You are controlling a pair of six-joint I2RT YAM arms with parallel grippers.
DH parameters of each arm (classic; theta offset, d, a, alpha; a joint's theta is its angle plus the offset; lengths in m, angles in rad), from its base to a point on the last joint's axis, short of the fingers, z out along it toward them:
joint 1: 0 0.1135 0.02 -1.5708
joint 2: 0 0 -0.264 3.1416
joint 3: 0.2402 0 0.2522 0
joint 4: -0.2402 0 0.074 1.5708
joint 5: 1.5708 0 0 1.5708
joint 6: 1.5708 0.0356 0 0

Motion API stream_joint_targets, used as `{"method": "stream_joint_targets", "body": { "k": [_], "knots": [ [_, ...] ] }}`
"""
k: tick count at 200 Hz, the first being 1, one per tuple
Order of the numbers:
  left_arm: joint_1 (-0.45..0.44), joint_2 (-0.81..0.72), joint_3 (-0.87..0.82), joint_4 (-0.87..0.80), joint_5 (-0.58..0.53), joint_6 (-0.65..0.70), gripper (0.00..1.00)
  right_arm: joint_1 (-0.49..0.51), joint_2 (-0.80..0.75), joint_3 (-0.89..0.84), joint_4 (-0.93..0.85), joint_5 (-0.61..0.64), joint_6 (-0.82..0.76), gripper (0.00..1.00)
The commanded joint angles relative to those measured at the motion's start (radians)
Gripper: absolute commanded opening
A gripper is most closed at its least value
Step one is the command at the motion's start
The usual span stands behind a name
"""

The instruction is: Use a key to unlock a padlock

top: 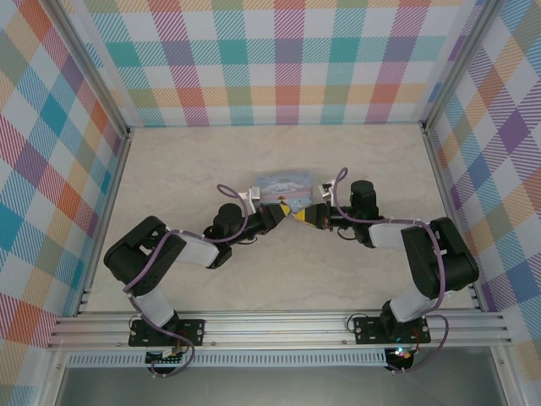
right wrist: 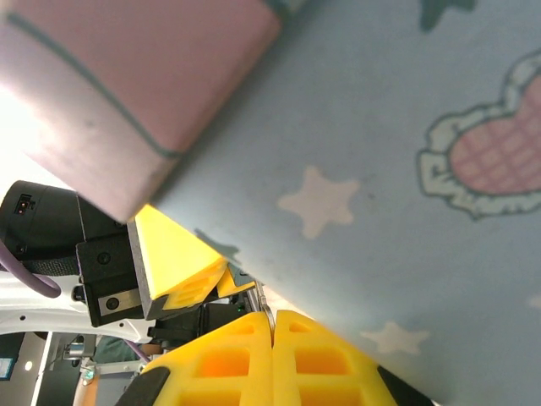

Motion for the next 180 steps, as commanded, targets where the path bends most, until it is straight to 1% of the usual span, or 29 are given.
{"method": "stream_joint_targets", "body": {
  "k": [1, 32, 61, 124, 180],
  "knots": [
    [-0.036, -0.021, 0.02, 0.084, 0.19, 0.003, 0.0, -0.027, -0.007, 0.02, 0.065, 0.097, -0.027, 0.0],
    [-0.043, 0.009, 0.038, 0.149, 0.175, -0.059, 0.0, -0.006, 0.015, -0.002, 0.121, 0.122, -0.003, 0.0],
    [-0.046, 0.036, 0.048, 0.195, 0.169, -0.125, 0.0, -0.003, 0.067, -0.016, 0.236, 0.13, 0.046, 0.0],
    [-0.053, 0.032, 0.059, 0.191, 0.148, -0.163, 0.0, 0.005, 0.118, -0.012, 0.309, 0.131, 0.074, 0.0],
    [-0.06, 0.047, 0.074, 0.189, 0.152, -0.163, 0.0, 0.02, 0.165, -0.001, 0.393, 0.13, 0.118, 0.0]
  ]
}}
